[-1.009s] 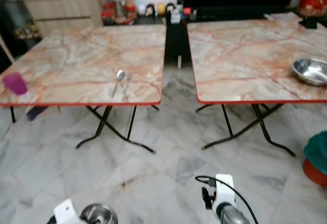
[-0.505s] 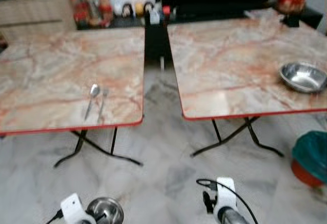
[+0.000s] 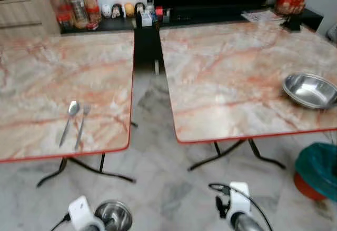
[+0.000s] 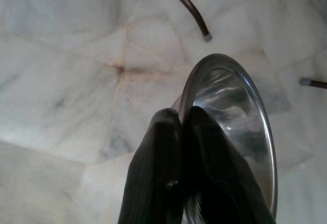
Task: Setting the table
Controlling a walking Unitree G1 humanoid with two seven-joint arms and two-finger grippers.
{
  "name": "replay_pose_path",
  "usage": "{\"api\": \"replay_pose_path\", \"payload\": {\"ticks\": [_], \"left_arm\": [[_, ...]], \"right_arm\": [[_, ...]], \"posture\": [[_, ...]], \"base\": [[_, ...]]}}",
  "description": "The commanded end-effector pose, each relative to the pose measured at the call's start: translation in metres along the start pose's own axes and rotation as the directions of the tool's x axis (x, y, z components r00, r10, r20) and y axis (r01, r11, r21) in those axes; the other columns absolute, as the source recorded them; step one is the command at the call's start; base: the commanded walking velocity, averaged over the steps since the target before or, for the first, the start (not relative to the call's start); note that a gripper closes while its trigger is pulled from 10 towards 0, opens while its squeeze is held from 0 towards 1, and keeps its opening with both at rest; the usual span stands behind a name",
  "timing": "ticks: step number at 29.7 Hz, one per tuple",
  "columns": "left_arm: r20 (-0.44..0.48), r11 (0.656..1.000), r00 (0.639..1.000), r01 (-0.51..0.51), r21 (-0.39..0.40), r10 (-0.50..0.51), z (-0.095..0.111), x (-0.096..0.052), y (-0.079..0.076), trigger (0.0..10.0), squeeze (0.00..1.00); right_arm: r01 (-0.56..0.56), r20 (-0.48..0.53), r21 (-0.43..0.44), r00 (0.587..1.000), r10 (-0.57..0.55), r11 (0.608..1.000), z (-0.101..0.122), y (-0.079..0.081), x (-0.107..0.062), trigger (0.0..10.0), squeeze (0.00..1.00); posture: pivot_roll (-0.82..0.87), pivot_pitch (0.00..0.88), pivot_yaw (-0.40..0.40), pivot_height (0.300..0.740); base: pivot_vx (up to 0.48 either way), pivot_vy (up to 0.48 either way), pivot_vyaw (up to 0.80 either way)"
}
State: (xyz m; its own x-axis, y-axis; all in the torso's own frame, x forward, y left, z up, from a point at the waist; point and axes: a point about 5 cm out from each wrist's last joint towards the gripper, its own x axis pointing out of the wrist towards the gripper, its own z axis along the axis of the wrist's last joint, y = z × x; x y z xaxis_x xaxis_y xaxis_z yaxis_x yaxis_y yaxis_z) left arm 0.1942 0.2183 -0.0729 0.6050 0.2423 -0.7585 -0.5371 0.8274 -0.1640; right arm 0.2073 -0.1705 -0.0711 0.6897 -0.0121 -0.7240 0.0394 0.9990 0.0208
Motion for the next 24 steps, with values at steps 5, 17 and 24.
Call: {"api": "replay_pose_path", "payload": {"ticks": [5, 17, 24], "left_arm": [[-0.018, 1.000, 1.000, -0.011, 0.026, 0.012, -0.0046, -0.0009, 0.0036, 10.0, 0.00], [-0.024, 0.999, 1.000, -0.007, 0.041, 0.008, -0.0067, -0.0015, 0.0058, 10.0, 0.00], [-0.026, 0.999, 1.000, -0.005, 0.042, 0.006, -0.0086, -0.0022, 0.0076, 10.0, 0.00]], "right_arm": [[0.020, -0.008, 0.008, 1.000, -0.020, 1.000, -0.0050, -0.0086, -0.0022, 10.0, 0.00], [0.012, -0.009, -0.011, 1.000, -0.012, 1.000, -0.0052, -0.0086, -0.0023, 10.0, 0.00], [0.021, -0.015, 0.004, 1.000, -0.021, 1.000, -0.0068, -0.0108, -0.0028, 10.0, 0.00]], "posture": [[0.01, 0.009, 0.050, 0.723], [-0.01, 0.000, 0.060, 0.723], [-0.01, 0.000, 0.060, 0.723]], "base": [[0.196, -0.356, 0.38], [0.256, -0.353, 0.00], [0.279, -0.361, 0.00]]}}
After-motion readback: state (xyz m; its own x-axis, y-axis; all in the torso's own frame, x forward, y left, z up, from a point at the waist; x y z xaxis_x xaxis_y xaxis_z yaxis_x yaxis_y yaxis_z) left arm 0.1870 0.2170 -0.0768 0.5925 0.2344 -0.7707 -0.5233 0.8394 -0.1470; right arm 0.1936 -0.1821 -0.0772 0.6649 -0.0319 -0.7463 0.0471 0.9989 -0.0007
